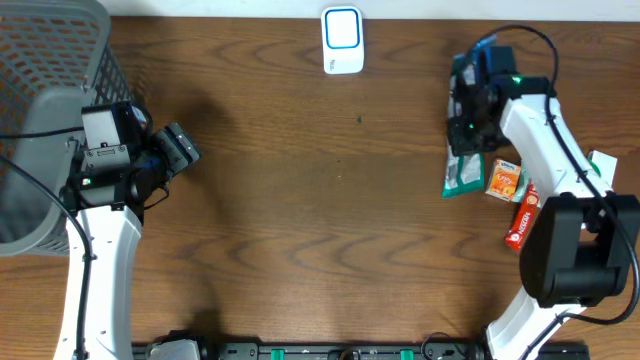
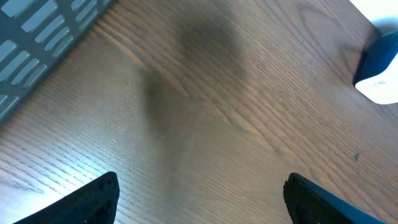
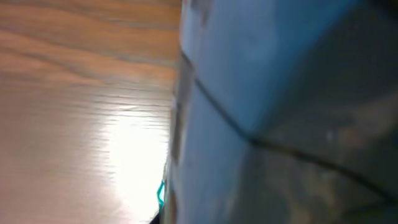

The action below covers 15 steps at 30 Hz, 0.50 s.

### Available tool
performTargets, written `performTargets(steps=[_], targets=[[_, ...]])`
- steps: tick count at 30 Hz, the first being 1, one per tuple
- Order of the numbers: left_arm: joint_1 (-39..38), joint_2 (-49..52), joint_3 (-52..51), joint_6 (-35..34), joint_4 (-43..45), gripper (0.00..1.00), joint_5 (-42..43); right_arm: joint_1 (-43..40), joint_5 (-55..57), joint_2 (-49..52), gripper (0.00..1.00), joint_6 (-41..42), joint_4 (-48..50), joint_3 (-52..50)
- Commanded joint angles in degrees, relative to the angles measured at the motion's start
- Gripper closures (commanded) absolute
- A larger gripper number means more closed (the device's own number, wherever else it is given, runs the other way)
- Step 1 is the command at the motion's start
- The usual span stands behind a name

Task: Scan the item barcode
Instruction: 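Carry the gloves pack to the right edge and release it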

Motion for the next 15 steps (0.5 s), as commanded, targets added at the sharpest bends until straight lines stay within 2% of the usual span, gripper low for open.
performTargets(steps=[1, 3, 4, 5, 9, 15], targets=[[0.2, 0.0, -0.2, 0.2, -0.1, 0.14, -0.5, -1.9, -0.7, 0.0, 0.43, 1.0, 2.3, -2.9], [0.2, 0.0, -0.2, 0.2, -0.1, 0.14, -0.5, -2.3, -0.7, 0.0, 0.13, 1.0, 2.9, -3.4], [0.2, 0.0, -0.2, 0.2, -0.1, 0.14, -0.5, -2.4, -0.7, 0.0, 0.03, 0.9, 3.0, -3.4], [0.2, 0.0, -0.2, 0.2, -0.1, 0.14, -0.5, -2.4, -0.8, 0.0, 0.01, -0.2, 3.1, -3.4], [0.2, 0.0, -0.2, 0.2, -0.1, 0.14, -0.5, -2.2, -0.9, 0.0, 0.01, -3.5, 1.4, -1.8], [0.2, 0.0, -0.2, 0.2, -0.1, 0.14, -0.5, -2.2, -0.9, 0.0, 0.01, -3.5, -7.6, 8.7]])
